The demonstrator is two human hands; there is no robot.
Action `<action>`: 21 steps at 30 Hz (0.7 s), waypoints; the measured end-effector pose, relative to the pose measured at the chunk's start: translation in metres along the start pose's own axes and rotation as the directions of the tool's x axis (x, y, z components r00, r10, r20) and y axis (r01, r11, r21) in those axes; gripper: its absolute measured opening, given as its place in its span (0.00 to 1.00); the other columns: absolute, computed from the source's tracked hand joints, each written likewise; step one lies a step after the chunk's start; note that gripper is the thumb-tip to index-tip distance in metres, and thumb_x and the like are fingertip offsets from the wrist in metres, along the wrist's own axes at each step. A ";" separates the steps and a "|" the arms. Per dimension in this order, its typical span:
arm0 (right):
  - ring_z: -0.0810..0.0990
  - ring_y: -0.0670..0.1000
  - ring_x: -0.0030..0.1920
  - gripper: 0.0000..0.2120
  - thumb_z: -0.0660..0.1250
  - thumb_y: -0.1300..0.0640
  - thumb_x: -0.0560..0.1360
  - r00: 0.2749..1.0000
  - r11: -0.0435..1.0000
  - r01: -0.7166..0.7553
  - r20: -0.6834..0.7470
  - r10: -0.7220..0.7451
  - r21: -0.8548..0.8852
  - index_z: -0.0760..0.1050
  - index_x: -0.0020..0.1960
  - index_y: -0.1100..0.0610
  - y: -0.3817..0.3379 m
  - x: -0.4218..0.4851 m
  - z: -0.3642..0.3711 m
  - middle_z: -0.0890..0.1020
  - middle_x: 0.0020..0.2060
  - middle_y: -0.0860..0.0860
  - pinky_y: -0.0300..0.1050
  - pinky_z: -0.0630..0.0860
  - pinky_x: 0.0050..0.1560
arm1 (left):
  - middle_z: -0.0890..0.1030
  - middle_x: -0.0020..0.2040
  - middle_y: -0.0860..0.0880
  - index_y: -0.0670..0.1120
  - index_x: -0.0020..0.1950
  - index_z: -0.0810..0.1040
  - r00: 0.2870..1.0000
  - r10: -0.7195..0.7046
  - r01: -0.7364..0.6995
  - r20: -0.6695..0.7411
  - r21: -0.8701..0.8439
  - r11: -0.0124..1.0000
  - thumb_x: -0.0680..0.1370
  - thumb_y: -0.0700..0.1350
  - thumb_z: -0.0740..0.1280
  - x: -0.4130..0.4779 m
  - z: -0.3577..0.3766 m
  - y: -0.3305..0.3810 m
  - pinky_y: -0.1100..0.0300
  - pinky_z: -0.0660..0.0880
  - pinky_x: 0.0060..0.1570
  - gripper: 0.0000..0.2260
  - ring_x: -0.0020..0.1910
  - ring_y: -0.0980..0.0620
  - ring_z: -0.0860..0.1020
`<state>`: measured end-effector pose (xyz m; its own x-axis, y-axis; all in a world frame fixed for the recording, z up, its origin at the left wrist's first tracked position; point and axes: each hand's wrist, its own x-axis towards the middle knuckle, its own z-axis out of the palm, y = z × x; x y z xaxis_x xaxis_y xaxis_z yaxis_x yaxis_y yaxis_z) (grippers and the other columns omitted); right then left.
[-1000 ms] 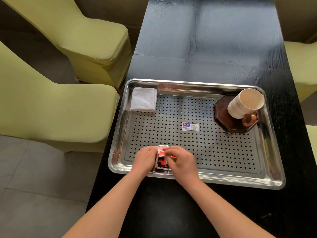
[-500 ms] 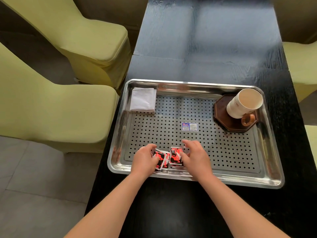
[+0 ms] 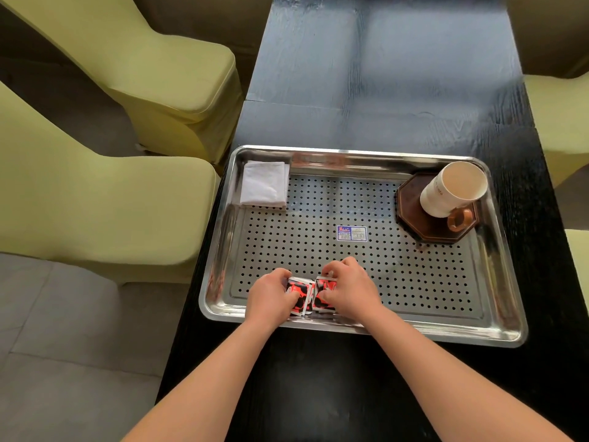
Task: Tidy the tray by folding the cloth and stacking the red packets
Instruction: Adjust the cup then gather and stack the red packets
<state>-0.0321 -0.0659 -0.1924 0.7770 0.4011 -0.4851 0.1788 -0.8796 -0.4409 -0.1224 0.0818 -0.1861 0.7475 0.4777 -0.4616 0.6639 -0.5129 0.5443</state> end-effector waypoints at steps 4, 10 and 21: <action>0.75 0.50 0.57 0.12 0.71 0.45 0.74 0.999 0.998 -0.015 -0.043 0.017 0.053 0.79 0.55 0.47 -0.001 0.002 0.003 0.74 0.51 0.47 0.50 0.77 0.54 | 0.79 0.44 0.53 0.51 0.63 0.78 1.000 -0.009 0.009 0.005 -0.003 1.000 0.73 0.46 0.70 0.001 0.000 -0.001 0.60 0.71 0.45 0.17 0.46 0.53 0.78; 0.77 0.51 0.53 0.12 0.73 0.49 0.74 0.997 0.999 0.046 -0.066 -0.044 0.028 0.79 0.56 0.51 0.002 0.002 0.003 0.74 0.50 0.48 0.48 0.77 0.54 | 0.79 0.43 0.53 0.49 0.61 0.79 1.000 -0.008 0.008 -0.002 0.002 1.000 0.73 0.46 0.71 0.003 0.001 0.001 0.60 0.72 0.46 0.16 0.46 0.52 0.78; 0.79 0.50 0.49 0.12 0.70 0.50 0.76 0.992 0.995 -0.080 -0.096 0.086 0.066 0.81 0.57 0.53 0.017 -0.020 -0.006 0.83 0.46 0.47 0.45 0.76 0.50 | 0.80 0.44 0.50 0.47 0.58 0.81 1.000 0.007 -0.007 -0.031 0.006 1.000 0.75 0.45 0.68 -0.004 0.011 0.009 0.62 0.66 0.43 0.12 0.44 0.53 0.75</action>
<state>-0.0409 -0.0905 -0.1864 0.8439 0.2978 -0.4463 0.0764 -0.8900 -0.4495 -0.1188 0.0679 -0.1869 0.7514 0.4954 -0.4359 0.6585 -0.5205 0.5436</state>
